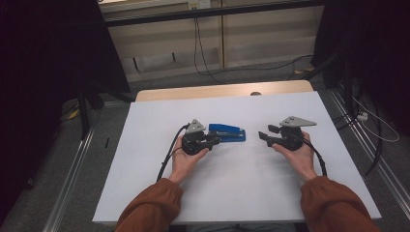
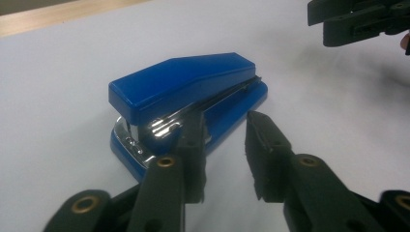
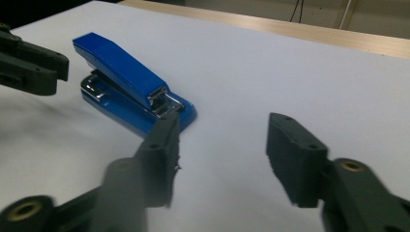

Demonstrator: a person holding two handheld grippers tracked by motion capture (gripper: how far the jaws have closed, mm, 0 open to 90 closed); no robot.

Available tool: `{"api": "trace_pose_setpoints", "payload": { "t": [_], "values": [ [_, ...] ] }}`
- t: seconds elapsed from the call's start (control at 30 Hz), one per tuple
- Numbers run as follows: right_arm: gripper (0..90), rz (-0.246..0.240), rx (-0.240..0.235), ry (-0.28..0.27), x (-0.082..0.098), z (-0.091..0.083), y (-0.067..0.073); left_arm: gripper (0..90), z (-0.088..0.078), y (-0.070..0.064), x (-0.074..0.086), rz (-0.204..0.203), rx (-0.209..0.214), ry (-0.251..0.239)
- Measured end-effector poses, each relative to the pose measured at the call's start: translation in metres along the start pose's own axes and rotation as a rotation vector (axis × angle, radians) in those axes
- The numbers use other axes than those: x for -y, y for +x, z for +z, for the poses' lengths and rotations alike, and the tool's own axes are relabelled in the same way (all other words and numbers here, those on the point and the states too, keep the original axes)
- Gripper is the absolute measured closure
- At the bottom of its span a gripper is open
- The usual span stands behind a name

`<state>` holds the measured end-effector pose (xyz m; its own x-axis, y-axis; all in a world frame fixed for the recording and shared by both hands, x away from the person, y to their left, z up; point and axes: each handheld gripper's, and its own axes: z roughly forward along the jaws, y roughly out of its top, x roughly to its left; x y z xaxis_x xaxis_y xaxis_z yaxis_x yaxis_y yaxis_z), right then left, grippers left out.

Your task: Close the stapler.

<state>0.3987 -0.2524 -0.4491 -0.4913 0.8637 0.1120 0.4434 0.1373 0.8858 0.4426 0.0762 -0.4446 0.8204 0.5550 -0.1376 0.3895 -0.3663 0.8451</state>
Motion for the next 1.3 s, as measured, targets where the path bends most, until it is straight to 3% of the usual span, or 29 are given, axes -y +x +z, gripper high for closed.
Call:
{"api": "trace_pose_setpoints", "payload": {
  "t": [0.2, 0.47, 0.53, 0.57, 0.7, 0.93, 1.13, 1.23, 1.3],
  "values": [
    [25.6, 0.017, -0.026, -0.004, -0.001, 0.001, 0.004, 52.0, -0.003, -0.002, 0.0, 0.012, -0.047, 0.004],
    [13.6, 0.024, -0.014, -0.019, -0.002, -0.002, 0.007, 23.7, -0.007, -0.001, 0.0, 0.02, -0.112, 0.02],
    [12.5, 0.027, -0.021, -0.02, -0.002, -0.003, 0.009, 16.4, -0.01, -0.001, -0.002, -0.006, -0.14, 0.029],
    [9.2, 0.028, -0.024, -0.015, -0.001, -0.002, 0.01, 8.9, -0.012, -0.002, -0.004, -0.032, -0.129, 0.016],
    [5.9, 0.006, -0.021, -0.009, 0.0, -0.001, 0.015, 7.0, -0.019, -0.006, -0.008, 0.001, -0.144, -0.044],
    [4.0, -0.007, -0.023, -0.039, -0.001, -0.01, 0.021, 4.0, -0.029, -0.005, -0.006, 0.005, -0.15, -0.014],
    [2.6, -0.01, 0.01, -0.06, 0.003, -0.018, 0.021, 3.6, -0.04, -0.011, -0.001, 0.007, -0.187, -0.043],
    [4.1, -0.004, 0.035, -0.079, 0.004, -0.025, 0.021, 3.7, -0.046, -0.009, 0.002, 0.021, -0.179, -0.053],
    [3.9, -0.014, 0.037, -0.101, 0.002, -0.029, 0.02, 3.9, -0.05, -0.006, 0.003, 0.017, -0.195, -0.074]
  ]
}}
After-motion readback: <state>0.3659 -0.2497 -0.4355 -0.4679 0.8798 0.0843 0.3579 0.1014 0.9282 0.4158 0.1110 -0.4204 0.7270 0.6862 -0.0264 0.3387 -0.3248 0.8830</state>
